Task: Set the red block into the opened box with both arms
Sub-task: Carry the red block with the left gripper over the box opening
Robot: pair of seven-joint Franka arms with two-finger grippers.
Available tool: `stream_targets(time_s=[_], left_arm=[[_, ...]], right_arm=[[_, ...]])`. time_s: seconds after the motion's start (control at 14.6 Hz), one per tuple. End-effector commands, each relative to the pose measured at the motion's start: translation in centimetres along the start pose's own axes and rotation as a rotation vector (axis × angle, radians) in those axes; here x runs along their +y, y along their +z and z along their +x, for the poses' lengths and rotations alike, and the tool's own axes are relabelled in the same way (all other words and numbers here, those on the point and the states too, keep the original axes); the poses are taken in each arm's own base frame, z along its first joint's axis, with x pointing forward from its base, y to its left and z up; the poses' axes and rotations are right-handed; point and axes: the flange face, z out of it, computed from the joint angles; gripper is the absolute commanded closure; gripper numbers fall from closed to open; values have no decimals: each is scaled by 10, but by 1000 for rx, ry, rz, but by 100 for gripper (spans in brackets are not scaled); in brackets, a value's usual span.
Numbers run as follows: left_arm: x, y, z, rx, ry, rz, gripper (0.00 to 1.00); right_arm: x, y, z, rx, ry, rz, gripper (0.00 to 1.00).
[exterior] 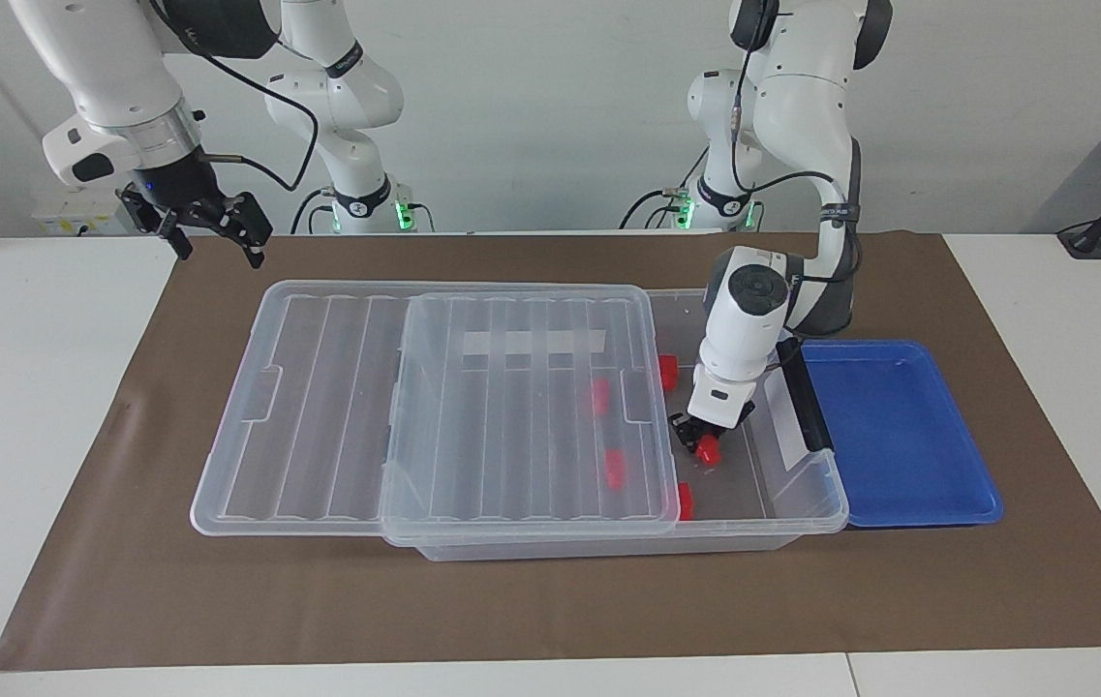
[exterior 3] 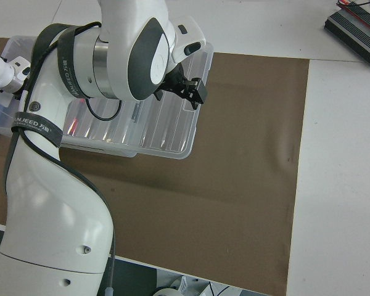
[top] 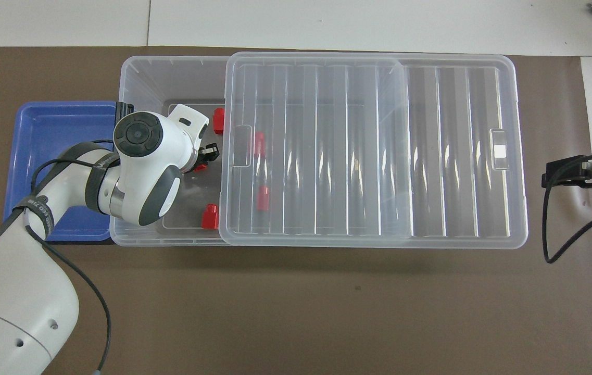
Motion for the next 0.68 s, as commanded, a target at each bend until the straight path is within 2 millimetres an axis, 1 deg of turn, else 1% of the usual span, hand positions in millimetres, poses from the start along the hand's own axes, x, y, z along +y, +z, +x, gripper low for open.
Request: stream_targets(time_s=[0.0, 0.21, 0.41, 0.48, 0.62], left_arm=[[-7, 4, -1, 14, 4, 9, 0], [-7, -1, 1, -8, 3, 31, 0], [-3, -20, 5, -37, -9, 61, 0], [-5, -29, 6, -40, -13, 68, 0], [-8, -58, 4, -43, -21, 76, 0]], right_arm=[[2, 0, -5, -3, -14, 26, 0], [2, 0, -5, -3, -14, 26, 0], [3, 0, -5, -3, -13, 26, 0], [3, 0, -5, -3, -13, 26, 0], [3, 0, -5, -3, -13, 26, 0]])
